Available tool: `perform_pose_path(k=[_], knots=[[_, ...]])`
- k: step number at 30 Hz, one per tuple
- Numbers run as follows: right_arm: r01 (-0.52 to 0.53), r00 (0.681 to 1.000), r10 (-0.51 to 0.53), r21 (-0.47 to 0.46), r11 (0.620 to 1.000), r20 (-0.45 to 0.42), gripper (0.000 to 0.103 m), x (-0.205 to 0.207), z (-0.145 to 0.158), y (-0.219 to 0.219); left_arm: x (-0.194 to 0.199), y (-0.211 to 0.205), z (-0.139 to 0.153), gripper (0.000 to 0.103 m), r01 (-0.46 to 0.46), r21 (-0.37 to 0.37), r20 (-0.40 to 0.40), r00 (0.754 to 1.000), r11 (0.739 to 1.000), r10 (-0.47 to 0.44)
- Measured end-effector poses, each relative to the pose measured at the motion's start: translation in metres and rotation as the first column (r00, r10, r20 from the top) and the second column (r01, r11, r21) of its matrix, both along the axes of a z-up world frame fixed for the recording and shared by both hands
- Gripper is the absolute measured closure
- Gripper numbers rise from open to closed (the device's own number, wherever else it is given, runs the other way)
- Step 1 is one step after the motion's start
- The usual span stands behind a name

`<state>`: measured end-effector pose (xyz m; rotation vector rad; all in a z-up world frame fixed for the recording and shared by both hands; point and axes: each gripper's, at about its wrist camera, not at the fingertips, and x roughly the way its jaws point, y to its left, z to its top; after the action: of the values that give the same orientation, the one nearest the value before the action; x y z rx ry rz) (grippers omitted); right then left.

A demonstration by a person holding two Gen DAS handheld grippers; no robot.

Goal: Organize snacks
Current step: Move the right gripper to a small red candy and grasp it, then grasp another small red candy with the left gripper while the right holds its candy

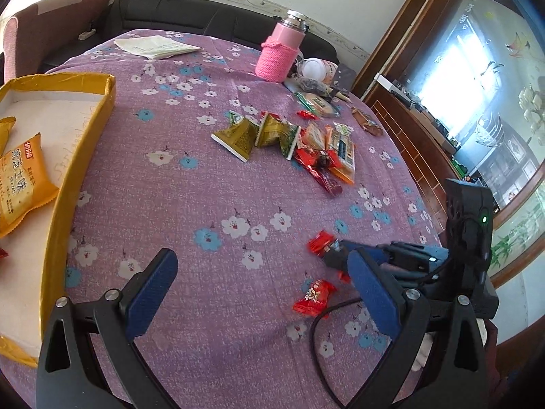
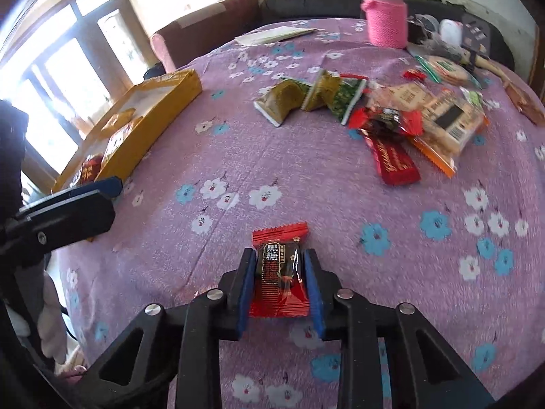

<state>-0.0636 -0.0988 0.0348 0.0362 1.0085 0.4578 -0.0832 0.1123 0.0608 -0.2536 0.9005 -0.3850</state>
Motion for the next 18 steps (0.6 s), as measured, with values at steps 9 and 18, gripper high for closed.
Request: perform_pose_path(k=[9,18], knots=[[0.188,0.980,-0.190,0.042,0.981,0.053,0.076,-0.037,0.022,-0.081,-0.015,-0.065,-0.025,0.012,0.213,0.200,0.000,0.976,0.956,-0.218],[0.187,0.976,-0.194,0.078,0.979,0.096,0.076,-0.058,0.042,-0.090,-0.010,-0.097,-0.040,0.083,0.234,0.373,-0.009,0.969,0.898,-0.248]])
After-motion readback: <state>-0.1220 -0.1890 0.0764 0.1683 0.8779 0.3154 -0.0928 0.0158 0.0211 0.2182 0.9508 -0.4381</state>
